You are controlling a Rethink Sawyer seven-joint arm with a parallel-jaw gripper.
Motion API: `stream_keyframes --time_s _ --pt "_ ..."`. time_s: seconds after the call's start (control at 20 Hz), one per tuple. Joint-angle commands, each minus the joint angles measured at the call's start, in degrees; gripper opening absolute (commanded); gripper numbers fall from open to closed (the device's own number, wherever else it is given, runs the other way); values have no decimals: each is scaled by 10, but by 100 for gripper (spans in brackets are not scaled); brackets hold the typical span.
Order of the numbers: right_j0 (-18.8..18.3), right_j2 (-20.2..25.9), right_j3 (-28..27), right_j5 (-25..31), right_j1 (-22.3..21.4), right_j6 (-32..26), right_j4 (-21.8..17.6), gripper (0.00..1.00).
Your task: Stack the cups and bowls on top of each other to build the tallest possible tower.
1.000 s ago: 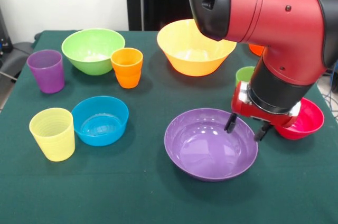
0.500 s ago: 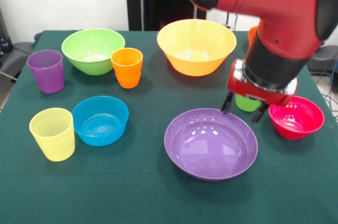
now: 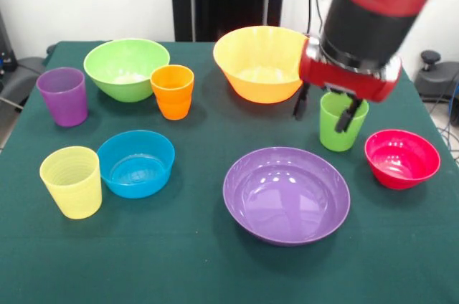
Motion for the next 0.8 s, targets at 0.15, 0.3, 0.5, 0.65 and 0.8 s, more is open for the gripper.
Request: stream_keyframes --time_s 0.15,0.3,0.5,0.65,0.8 --pt "-64 86 181 -30 -116 -155 -31 100" --pt "-87 100 202 -43 -126 -178 -49 100" --pt "-101 115 214 -63 -124 -176 -68 100" --pt "-104 118 228 -87 -123 -164 -92 100" --pt "-99 112 241 -114 -119 -131 -114 100"
